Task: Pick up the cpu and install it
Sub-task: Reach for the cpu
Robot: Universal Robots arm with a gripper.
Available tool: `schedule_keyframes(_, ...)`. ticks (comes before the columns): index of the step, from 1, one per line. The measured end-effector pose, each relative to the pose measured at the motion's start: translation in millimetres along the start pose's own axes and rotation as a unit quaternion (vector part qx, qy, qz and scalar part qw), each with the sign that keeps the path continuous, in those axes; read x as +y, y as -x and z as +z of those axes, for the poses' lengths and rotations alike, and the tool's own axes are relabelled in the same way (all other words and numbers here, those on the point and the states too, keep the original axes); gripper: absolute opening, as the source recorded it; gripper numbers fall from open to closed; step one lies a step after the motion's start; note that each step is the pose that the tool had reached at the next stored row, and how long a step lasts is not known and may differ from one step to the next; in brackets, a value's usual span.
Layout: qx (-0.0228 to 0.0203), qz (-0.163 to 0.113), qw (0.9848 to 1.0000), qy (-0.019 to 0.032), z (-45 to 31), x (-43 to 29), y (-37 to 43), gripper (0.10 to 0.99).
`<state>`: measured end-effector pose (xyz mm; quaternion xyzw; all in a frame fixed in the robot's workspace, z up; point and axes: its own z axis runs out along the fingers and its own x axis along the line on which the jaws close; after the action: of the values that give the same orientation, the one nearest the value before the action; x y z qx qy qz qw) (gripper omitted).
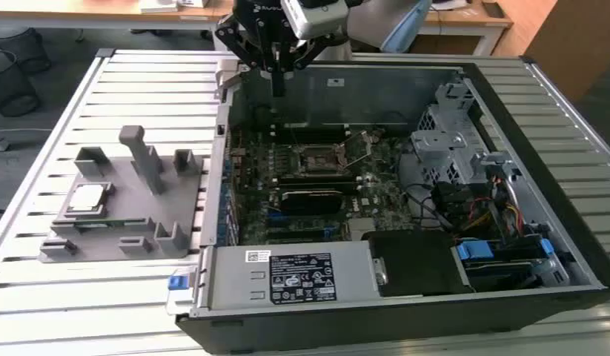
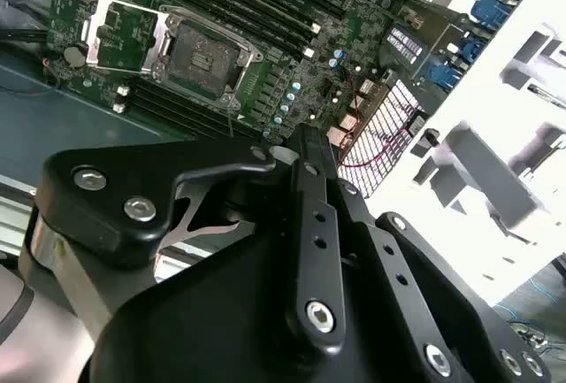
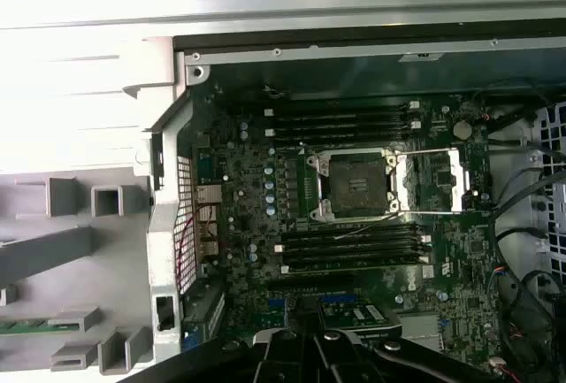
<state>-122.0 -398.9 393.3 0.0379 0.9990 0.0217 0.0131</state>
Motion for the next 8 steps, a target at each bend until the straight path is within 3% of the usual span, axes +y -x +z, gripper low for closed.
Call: schedule_keyframes(8, 0.0, 0.0, 1.0, 0.0, 0.0, 0.0, -0.2, 0.106)
